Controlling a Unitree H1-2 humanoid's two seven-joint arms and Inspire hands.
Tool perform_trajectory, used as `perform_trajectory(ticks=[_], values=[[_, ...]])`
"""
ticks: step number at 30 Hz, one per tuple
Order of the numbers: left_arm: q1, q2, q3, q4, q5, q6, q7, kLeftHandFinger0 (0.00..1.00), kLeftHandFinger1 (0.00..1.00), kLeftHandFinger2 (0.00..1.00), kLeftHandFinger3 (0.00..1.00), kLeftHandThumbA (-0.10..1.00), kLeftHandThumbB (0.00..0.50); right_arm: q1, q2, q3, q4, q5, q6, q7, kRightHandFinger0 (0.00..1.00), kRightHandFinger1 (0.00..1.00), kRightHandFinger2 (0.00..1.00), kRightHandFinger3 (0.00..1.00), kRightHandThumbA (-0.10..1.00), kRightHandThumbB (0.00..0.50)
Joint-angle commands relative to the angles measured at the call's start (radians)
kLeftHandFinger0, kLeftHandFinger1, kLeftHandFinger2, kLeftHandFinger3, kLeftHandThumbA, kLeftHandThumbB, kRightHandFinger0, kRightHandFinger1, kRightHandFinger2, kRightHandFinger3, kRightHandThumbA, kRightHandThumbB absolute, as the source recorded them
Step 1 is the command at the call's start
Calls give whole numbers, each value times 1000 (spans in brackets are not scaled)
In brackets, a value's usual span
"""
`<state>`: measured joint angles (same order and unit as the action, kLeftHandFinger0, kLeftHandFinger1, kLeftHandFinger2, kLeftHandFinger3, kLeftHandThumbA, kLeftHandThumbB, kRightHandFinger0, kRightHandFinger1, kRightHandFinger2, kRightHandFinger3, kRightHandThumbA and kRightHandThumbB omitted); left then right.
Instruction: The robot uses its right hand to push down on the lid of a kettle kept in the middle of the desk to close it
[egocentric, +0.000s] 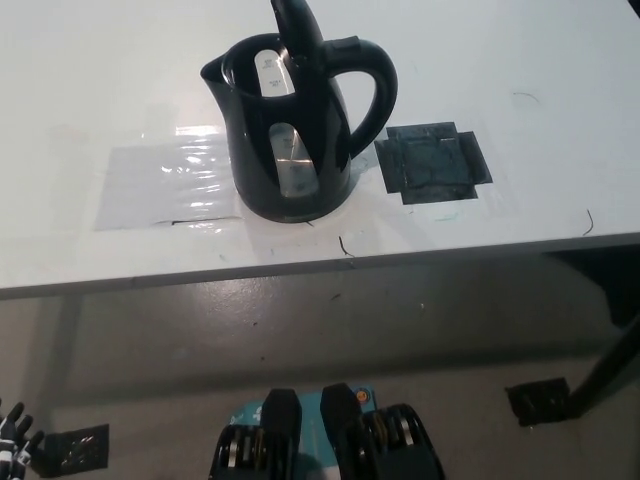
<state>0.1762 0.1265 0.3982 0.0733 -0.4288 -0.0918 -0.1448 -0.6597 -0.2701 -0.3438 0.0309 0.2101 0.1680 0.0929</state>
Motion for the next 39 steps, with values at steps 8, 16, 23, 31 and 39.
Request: perform_trajectory(ticks=[8,16,23,31,39], values=[[59,32,4,-50,-26,-14,-33,1000,1000,959,1000,561,204,-746,154,191,204,-168,302,-205,1000,1000,1000,1000,362,0],[61,33,-3,-51,-9,-31,-33,1000,1000,954,1000,575,186,-866,277,243,587,-206,147,-247,1000,1000,1000,1000,452,46],[67,40,-7,-56,-22,-21,-44,1000,1000,945,1000,565,224,-926,373,253,821,-196,40,-305,1000,1000,1000,880,414,52],[79,35,-17,-50,-17,-19,-45,1000,1000,931,1000,553,242,-949,449,241,1011,-172,-79,-342,1000,1000,1000,942,441,58],[74,36,-22,-51,-20,-20,-41,1000,1000,935,1000,547,226,-928,509,251,1081,-175,-119,-378,915,1000,1000,932,328,91]])
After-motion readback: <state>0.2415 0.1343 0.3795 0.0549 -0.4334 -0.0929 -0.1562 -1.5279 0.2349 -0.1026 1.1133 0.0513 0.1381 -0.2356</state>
